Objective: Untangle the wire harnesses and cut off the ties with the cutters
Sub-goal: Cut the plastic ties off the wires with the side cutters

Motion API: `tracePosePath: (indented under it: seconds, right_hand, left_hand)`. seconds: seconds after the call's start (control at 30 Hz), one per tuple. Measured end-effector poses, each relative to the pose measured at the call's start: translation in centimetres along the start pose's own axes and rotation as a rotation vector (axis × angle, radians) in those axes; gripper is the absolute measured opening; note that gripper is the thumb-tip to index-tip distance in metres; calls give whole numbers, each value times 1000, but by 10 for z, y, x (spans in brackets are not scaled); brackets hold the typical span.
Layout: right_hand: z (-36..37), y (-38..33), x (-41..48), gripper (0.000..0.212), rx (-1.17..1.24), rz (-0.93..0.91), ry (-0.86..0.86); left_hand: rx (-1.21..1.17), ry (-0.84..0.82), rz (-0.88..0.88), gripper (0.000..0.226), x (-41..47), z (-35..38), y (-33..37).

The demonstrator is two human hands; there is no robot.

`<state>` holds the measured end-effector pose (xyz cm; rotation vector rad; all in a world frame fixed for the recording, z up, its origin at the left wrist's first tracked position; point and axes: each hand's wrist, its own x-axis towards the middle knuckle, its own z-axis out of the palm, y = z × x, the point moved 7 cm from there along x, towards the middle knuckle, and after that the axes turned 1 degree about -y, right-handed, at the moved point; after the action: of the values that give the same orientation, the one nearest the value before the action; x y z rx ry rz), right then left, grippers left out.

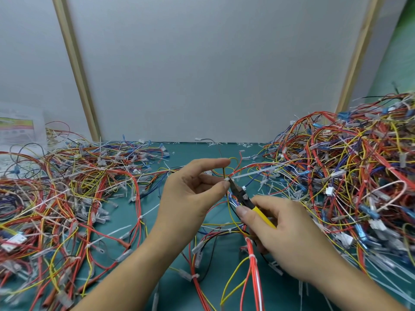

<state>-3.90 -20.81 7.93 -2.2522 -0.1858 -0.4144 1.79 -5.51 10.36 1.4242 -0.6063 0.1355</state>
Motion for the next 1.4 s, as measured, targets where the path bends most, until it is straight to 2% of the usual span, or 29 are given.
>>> tracePosePath:
  seconds: [0.6, 0.93, 1.4]
  right_hand:
    - [4, 0, -1, 41, -36, -25, -3]
    - [4, 1, 0, 38, 33, 23, 3]
    - [4, 1, 1, 40, 48, 44, 19]
  left_hand:
    - [131, 42, 30, 32, -1, -2, 2]
    - [181, 49, 117, 37, -4, 2, 9]
    - [398, 87, 260, 41, -8, 5, 16]
